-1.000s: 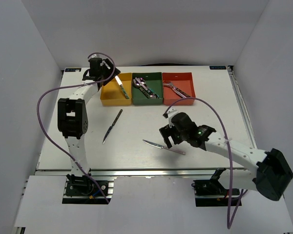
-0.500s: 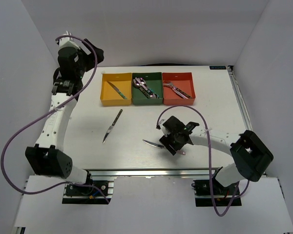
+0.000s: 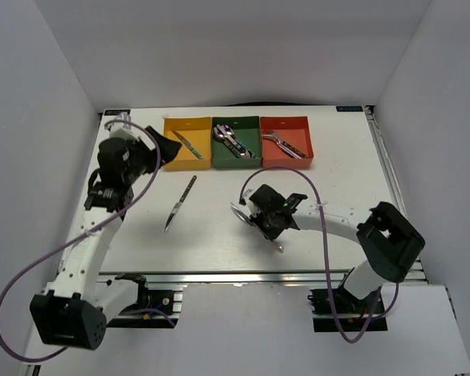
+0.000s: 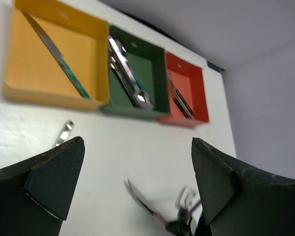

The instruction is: Sort the eating utensils into containers

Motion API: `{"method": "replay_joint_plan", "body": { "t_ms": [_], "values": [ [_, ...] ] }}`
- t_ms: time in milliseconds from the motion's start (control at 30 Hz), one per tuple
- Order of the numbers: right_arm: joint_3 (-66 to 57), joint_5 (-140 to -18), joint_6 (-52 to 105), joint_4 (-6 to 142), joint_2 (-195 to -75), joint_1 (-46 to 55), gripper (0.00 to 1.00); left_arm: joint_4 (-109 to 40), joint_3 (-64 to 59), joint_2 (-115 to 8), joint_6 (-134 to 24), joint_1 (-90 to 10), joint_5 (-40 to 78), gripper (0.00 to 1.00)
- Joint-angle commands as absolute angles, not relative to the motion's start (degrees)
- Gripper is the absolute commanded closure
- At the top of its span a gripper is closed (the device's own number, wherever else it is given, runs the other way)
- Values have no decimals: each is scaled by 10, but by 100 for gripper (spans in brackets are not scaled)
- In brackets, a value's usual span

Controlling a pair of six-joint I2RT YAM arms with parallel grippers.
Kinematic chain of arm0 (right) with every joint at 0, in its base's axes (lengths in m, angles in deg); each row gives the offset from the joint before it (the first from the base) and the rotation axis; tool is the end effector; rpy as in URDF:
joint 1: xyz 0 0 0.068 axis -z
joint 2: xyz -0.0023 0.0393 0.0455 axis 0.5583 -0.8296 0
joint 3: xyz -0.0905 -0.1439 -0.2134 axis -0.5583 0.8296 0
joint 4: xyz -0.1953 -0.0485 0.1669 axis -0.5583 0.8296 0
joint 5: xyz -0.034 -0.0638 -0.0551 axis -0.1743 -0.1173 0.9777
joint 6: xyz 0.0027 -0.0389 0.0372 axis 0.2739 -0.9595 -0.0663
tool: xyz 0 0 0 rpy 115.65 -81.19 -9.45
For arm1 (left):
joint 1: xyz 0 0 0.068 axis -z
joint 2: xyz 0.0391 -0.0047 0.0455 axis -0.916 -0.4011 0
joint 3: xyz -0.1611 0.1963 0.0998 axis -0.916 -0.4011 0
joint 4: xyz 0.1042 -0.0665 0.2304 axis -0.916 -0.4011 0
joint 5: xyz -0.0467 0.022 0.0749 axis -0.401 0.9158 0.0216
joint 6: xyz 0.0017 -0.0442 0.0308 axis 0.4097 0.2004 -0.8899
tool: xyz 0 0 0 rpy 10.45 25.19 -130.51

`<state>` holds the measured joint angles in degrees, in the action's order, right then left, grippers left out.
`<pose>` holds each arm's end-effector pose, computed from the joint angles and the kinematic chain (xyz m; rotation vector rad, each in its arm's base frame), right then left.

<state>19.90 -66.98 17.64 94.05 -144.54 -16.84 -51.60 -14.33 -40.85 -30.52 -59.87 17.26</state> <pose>0.1880 0.2256 0.1672 -1.1893 2.4574 0.1361 0.2496 -0.0345 0.3624 -0.3698 1.8998 -0.6600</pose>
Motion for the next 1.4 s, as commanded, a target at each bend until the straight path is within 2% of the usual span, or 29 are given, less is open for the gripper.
{"method": "replay_joint_plan", "body": {
  "t_ms": [0,67,200,300,400,433,533,567,600,767,800,833,867,900,933,967,1000,1033,1167,1367],
  "values": [
    [183,-655,252,850,-1377,-172,100,-431,-225,-326,-239,-577,75,2],
    [188,-684,317,784,-1338,-172,100,-376,-294,-284,-196,-548,64,2],
    [217,-777,401,660,-1299,-179,100,-370,-346,-265,-187,-476,107,2],
    [190,-803,429,658,-1302,-191,100,-347,-361,-284,-189,-446,109,2],
    [174,-790,432,663,-1300,-213,100,-351,-365,-296,-196,-439,119,8],
    [167,-785,433,664,-1298,-221,100,-351,-366,-299,-198,-438,124,15],
    [146,-767,429,692,-1297,-237,100,-344,-372,-314,-200,-437,124,27],
    [144,-764,426,694,-1295,-241,100,-346,-371,-319,-202,-437,125,43],
    [142,-761,426,696,-1294,-243,100,-351,-370,-326,-204,-437,126,47],
    [130,-757,421,700,-1294,-256,100,-343,-378,-360,-209,-436,123,53],
    [126,-757,420,704,-1296,-257,100,-337,-380,-362,-207,-436,121,65],
    [124,-758,419,704,-1300,-257,100,-334,-379,-365,-208,-436,121,72],
    [122,-758,416,704,-1302,-258,100,-335,-377,-372,-209,-436,125,93],
    [122,-753,415,703,-1303,-258,100,-337,-366,-376,-215,-436,130,100],
    [122,-750,415,704,-1303,-257,100,-357,-358,-382,-218,-436,137,100],
    [125,-741,414,707,-1300,-258,86,-366,-351,-389,-223,-436,158,100],
    [133,-713,416,707,-1293,-257,62,-399,-336,-392,-227,-436,178,100],
    [144,-688,418,701,-1270,-257,13,-409,-327,-394,-229,-438,201,100],
    [188,-605,421,722,-1207,-246,11,-448,-252,-441,-246,-471,289,100],
    [221,-557,406,784,-1130,-228,11,-467,-49,-625,-254,-566,298,100]
  ]
}}
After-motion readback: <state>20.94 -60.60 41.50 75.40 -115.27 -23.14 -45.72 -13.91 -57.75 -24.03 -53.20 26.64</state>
